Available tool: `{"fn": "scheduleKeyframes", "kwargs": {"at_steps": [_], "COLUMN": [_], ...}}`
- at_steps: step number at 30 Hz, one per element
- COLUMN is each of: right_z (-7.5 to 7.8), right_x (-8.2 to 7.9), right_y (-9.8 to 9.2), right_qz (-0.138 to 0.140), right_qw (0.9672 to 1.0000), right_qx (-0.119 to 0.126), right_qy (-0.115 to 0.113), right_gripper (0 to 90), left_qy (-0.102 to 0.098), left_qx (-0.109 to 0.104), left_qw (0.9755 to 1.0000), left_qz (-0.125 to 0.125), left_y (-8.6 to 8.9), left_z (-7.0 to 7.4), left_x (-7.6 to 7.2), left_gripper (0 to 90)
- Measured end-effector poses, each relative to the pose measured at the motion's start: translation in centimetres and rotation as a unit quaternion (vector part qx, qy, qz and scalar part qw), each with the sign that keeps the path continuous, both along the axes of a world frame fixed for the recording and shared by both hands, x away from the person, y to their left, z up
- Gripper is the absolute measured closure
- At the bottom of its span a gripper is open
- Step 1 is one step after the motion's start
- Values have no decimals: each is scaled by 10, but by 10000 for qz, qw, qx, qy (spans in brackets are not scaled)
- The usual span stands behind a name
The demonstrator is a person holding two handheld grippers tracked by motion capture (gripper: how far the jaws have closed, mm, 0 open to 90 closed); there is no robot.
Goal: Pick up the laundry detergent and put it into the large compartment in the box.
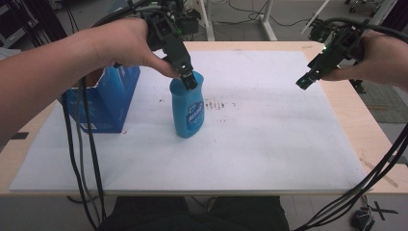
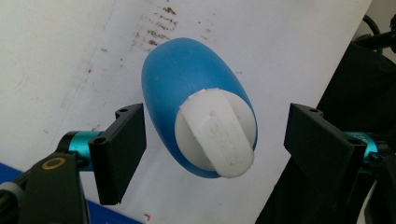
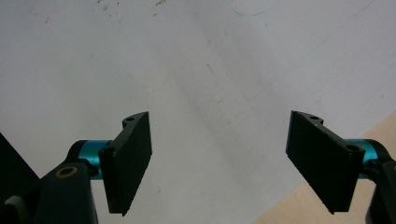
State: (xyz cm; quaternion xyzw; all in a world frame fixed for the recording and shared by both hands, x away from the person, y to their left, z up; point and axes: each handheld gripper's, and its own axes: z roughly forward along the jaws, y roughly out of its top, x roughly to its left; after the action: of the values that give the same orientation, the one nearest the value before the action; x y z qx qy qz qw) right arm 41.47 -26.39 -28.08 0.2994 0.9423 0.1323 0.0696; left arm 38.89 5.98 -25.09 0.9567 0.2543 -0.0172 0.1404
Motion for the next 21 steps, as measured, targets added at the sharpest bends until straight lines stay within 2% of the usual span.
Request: {"fn": "scheduleKeyframes", "kwargs": {"at_steps": [12, 21], "right_z": [-4, -6], "right_x": [0, 0], "right_y": [-1, -1], "right_qz": [-3, -3], "right_qw": [10000, 10000], "right_qx": [50, 59], "right_qy": [18, 42], "right_gripper": [219, 219], "left_qy": [-2, -115], "left_qx": [74, 171], "left_qw": [9999, 9995], "left_qz": [145, 259], "left_y": [-5, -6], "left_z": [-13, -17], "left_x": [1, 1], "left_gripper": [212, 213]}}
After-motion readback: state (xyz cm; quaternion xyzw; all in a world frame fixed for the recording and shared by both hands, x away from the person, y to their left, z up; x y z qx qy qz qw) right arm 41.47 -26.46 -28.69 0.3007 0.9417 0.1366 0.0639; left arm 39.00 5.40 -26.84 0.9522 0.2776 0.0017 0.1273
